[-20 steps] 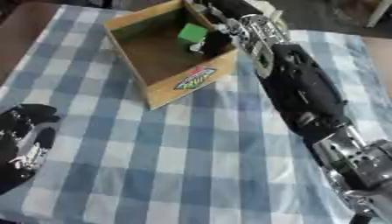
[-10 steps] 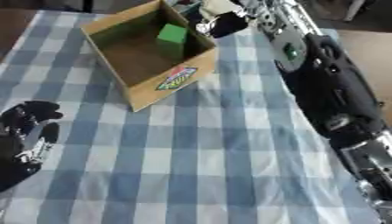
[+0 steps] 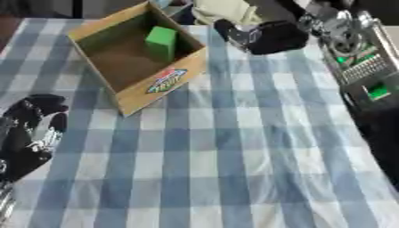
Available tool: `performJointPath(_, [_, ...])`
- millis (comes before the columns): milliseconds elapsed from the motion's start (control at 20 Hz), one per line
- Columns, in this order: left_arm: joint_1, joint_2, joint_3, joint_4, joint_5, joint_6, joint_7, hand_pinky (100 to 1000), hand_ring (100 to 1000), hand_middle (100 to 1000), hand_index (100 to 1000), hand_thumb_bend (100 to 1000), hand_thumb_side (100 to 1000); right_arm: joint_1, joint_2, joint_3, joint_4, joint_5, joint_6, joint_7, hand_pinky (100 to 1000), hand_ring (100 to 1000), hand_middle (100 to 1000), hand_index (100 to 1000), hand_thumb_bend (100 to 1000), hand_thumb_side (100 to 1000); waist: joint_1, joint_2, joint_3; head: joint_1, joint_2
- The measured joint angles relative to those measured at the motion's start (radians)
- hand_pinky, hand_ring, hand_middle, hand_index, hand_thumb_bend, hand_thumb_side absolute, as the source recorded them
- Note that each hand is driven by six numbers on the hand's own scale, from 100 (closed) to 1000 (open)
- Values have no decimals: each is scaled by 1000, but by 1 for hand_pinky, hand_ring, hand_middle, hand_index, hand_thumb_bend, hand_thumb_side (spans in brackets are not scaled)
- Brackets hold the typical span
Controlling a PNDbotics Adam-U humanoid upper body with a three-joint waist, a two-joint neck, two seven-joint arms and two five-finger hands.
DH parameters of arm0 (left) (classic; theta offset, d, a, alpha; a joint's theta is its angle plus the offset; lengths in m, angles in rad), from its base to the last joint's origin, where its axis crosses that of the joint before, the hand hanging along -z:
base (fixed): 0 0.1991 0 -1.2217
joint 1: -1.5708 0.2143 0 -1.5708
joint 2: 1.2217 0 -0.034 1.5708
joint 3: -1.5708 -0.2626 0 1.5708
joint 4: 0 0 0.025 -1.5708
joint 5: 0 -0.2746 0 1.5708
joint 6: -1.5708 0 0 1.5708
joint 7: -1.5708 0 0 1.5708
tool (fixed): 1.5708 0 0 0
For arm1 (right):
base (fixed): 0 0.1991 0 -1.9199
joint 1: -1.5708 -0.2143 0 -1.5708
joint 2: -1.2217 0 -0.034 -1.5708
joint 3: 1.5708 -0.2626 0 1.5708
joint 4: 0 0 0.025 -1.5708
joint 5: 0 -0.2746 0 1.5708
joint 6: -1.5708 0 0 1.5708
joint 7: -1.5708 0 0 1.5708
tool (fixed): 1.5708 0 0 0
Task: Pick up objects on the table and place them in the box.
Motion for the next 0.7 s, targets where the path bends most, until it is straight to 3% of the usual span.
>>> performJointPath(350, [3,1,19,-2,0,3,22,859,718,717,746,313,416,180,70,-76,-72,-135,-4,-147,809,866,899,947,100,510,8,0,-43,42,10])
performJointPath(700, [4,9,26,-6,5,3,33,859,718,723,752,356,444,333,151,-136,-78,-209,-58,-277,768,841,880,925,100,561,18,4,-74,73,18])
